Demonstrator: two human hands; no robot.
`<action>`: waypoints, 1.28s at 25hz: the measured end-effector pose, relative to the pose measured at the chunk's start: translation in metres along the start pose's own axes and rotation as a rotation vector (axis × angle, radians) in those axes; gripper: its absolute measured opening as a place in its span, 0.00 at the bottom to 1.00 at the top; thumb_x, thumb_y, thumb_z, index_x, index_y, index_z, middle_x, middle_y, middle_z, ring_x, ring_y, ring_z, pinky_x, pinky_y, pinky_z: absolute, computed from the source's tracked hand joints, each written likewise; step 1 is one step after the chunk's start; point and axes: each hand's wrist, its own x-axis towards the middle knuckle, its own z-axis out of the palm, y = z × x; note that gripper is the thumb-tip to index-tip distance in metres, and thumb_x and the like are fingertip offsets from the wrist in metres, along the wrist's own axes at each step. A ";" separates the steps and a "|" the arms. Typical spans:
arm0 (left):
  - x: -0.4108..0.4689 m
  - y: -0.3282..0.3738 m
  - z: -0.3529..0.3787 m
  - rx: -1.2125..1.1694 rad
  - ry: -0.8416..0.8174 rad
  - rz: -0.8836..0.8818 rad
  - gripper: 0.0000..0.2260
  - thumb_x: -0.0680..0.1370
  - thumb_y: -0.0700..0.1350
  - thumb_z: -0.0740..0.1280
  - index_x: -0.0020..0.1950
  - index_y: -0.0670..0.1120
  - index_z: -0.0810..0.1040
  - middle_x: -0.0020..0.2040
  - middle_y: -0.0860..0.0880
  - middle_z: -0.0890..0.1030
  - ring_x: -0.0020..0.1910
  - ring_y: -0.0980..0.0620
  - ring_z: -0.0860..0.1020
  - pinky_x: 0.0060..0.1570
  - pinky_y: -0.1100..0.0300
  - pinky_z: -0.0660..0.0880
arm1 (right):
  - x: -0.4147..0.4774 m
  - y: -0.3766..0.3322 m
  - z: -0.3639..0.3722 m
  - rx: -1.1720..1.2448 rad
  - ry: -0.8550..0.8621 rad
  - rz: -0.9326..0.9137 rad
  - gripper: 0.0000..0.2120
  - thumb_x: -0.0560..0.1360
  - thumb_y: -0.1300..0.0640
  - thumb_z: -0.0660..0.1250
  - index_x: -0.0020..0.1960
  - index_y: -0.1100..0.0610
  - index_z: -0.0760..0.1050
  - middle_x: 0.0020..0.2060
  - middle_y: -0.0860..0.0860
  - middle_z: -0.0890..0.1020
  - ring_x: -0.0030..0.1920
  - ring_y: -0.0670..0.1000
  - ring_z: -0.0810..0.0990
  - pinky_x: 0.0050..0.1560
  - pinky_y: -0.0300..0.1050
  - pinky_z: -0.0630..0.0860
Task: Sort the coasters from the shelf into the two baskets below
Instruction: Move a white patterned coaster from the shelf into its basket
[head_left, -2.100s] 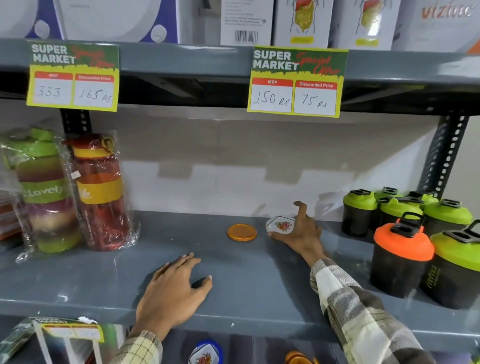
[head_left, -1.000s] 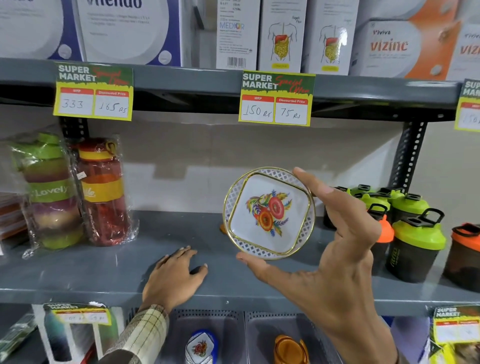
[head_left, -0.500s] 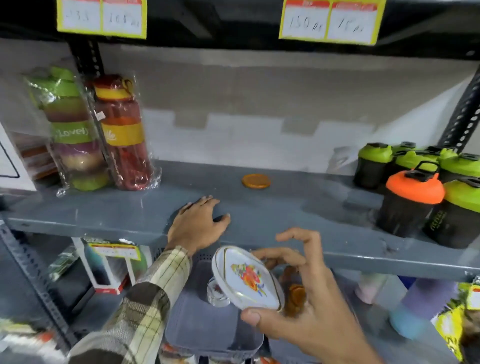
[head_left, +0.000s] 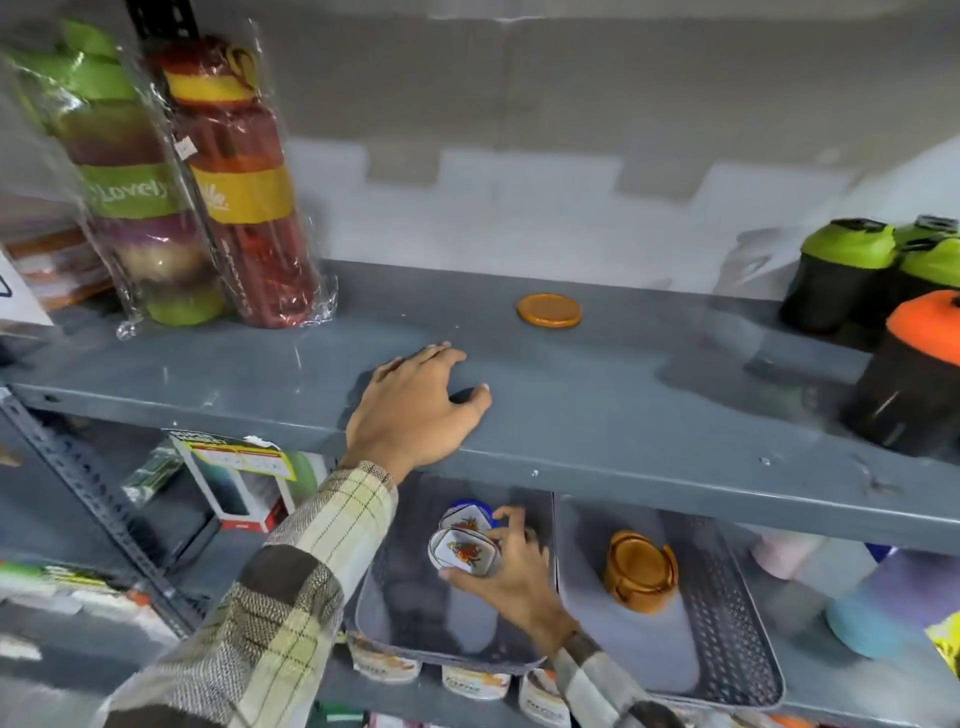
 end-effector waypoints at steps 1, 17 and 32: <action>0.001 0.000 0.000 -0.002 0.001 0.000 0.26 0.78 0.62 0.59 0.74 0.54 0.68 0.77 0.56 0.64 0.74 0.53 0.63 0.72 0.57 0.53 | 0.010 0.003 0.008 -0.029 -0.021 0.020 0.42 0.55 0.28 0.76 0.59 0.38 0.57 0.56 0.43 0.74 0.62 0.50 0.71 0.66 0.53 0.68; -0.002 0.003 -0.004 -0.018 0.005 -0.016 0.25 0.78 0.60 0.60 0.74 0.54 0.69 0.76 0.58 0.64 0.74 0.54 0.62 0.72 0.58 0.54 | 0.076 0.038 0.075 -0.424 0.018 -0.148 0.43 0.61 0.27 0.66 0.68 0.49 0.68 0.65 0.48 0.78 0.65 0.54 0.77 0.61 0.53 0.70; 0.000 0.000 -0.001 -0.021 0.008 0.002 0.25 0.78 0.60 0.60 0.73 0.53 0.70 0.76 0.56 0.66 0.73 0.55 0.63 0.72 0.58 0.53 | 0.076 0.021 0.066 -0.445 -0.095 -0.027 0.73 0.52 0.17 0.66 0.81 0.58 0.43 0.81 0.57 0.52 0.80 0.62 0.52 0.73 0.62 0.61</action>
